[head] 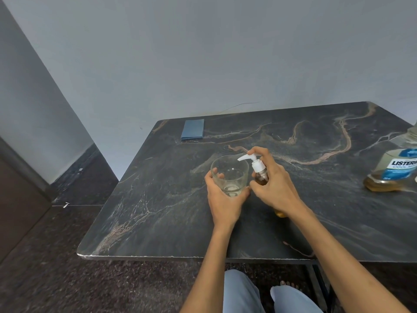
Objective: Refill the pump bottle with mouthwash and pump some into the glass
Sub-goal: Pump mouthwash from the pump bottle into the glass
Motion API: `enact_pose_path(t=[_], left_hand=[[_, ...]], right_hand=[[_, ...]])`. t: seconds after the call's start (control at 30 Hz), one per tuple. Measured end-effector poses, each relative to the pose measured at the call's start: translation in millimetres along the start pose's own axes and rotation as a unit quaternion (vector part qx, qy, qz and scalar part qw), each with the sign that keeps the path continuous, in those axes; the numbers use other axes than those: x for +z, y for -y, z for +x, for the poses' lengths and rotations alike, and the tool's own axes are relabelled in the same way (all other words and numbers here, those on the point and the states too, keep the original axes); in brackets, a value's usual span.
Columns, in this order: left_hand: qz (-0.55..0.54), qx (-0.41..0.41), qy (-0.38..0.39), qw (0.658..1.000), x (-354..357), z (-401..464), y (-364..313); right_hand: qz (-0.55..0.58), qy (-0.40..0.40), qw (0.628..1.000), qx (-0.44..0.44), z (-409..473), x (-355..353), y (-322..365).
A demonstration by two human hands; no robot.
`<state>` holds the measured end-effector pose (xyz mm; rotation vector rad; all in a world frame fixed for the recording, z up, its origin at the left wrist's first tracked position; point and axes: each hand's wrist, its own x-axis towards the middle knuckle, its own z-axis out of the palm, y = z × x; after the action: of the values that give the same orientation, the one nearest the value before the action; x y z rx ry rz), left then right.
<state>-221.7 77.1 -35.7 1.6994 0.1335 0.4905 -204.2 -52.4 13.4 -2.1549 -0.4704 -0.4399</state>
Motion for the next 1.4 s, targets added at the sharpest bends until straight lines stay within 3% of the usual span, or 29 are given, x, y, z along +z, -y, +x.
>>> enact_pose_path(t=[1.4], left_hand=[[0.018,0.0,-0.007,1.0,0.3,0.0,-0.7]], right_hand=[[-0.02,-0.022,0.999,0.03,-6.6,0.8,4.7]])
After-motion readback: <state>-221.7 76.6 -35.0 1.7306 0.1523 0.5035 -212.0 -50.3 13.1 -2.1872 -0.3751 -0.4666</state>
